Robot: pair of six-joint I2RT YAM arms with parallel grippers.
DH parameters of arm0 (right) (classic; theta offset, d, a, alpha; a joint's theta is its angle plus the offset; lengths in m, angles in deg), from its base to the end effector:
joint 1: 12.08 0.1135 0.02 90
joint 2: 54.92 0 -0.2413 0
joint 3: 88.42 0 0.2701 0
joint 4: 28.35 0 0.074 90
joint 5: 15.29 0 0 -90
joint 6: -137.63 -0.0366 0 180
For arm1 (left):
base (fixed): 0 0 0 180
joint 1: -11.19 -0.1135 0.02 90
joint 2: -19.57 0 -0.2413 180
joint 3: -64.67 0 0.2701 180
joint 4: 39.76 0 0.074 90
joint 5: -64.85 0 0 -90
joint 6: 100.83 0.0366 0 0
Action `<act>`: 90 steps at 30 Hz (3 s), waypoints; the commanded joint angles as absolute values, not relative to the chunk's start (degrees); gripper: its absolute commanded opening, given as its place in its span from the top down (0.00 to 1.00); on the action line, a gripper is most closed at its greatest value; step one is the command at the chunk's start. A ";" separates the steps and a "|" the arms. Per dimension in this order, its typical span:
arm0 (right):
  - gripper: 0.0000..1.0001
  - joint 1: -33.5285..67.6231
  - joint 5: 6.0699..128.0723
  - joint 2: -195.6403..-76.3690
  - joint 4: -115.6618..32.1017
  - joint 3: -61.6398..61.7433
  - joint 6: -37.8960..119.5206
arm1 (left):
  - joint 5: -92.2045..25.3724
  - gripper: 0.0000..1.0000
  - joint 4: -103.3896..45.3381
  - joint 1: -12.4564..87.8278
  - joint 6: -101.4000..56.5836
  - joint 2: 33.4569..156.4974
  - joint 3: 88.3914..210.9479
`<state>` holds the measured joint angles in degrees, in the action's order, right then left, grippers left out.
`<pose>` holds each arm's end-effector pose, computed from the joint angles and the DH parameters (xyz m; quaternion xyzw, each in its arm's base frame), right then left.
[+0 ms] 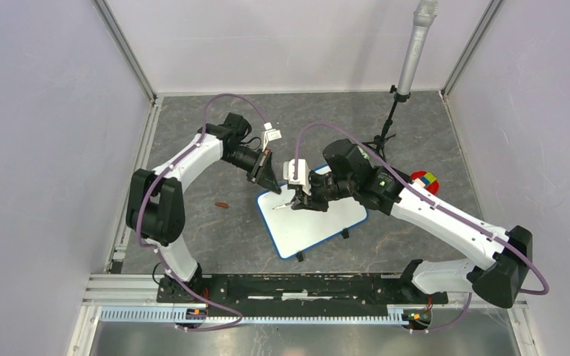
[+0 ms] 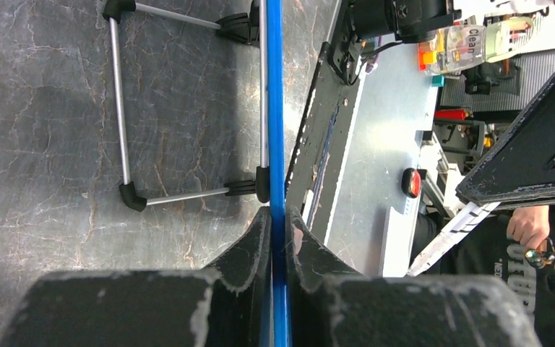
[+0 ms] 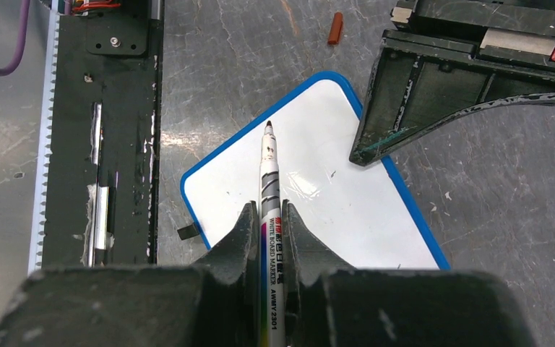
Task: Write a sentence on the whiteboard
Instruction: Move the whiteboard to the center of the board, then hold the whiteboard on the whiteboard stand, then write a sentence on the whiteboard.
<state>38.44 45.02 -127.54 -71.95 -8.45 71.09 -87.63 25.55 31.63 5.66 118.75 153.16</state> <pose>0.1775 0.2439 0.3158 -0.6113 0.6190 0.3244 0.3714 0.3128 -0.1512 0.2134 0.3287 0.7849 -0.5180 0.0864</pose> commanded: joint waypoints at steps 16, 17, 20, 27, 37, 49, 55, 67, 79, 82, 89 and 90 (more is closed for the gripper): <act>1.00 38.64 47.21 -126.82 -70.93 -9.16 71.91 | -80.57 0.65 40.70 32.88 16.31 119.14 162.49; 1.00 38.60 47.46 -126.96 -70.69 -9.08 71.67 | -81.23 0.60 39.73 31.95 14.81 118.11 161.99; 1.00 38.66 48.61 -127.44 -69.35 -9.21 70.88 | -82.94 0.52 35.78 27.36 9.62 114.77 159.12; 1.00 38.85 49.63 -130.67 -66.57 -7.72 68.31 | -85.10 0.49 32.50 22.88 7.31 106.88 149.73; 1.00 39.86 50.01 -134.16 -64.39 -6.08 66.27 | -86.57 0.51 31.22 22.88 7.50 107.03 147.26; 1.00 40.14 49.85 -135.70 -63.81 -4.30 65.03 | -87.82 0.77 31.24 23.05 8.24 108.63 147.46; 1.00 40.13 50.26 -136.06 -63.78 -4.48 65.12 | -88.26 0.87 31.18 23.05 8.43 108.94 147.64; 1.00 40.13 48.83 -135.69 -64.54 -4.34 65.07 | -87.29 0.69 31.18 23.06 8.58 108.61 147.31; 1.00 40.13 48.95 -136.27 -64.69 -3.70 64.85 | -84.79 0.82 31.18 26.10 8.75 109.72 147.89; 1.00 40.10 48.94 -135.88 -64.65 -4.02 64.85 | -84.46 0.87 31.22 26.08 8.62 109.70 148.08; 1.00 40.14 49.07 -136.59 -64.57 -4.45 65.12 | -84.05 0.96 31.18 26.11 8.91 109.44 148.08; 1.00 40.09 49.00 -136.70 -64.50 -4.63 65.12 | -83.87 0.96 31.18 26.08 9.01 109.40 148.08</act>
<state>39.95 49.72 -136.33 -65.65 -6.39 65.43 -84.70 31.58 25.91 8.88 109.46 146.56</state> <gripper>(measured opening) 0.136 0.124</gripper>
